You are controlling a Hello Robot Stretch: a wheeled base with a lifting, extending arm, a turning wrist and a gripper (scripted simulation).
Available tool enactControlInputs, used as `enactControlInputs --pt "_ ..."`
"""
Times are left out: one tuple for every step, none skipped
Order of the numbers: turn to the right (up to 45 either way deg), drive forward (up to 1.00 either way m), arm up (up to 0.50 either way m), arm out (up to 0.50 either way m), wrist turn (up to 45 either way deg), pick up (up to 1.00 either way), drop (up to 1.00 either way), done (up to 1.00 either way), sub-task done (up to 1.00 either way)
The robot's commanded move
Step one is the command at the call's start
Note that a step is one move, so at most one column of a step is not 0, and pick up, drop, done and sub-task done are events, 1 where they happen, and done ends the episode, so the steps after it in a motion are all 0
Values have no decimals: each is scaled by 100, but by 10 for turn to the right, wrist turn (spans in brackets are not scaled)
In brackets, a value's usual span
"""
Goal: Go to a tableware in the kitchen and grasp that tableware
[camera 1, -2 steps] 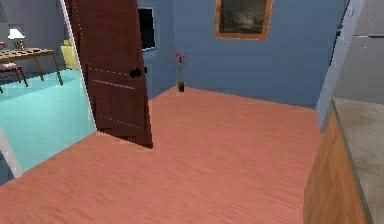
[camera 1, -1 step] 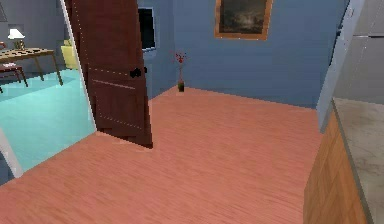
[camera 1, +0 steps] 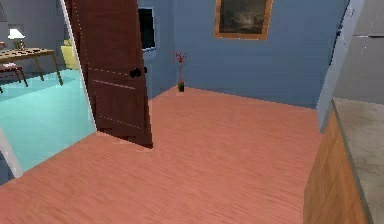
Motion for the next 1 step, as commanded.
enactControlInputs --pt "0 0 0 0 0 100 0 0 0"
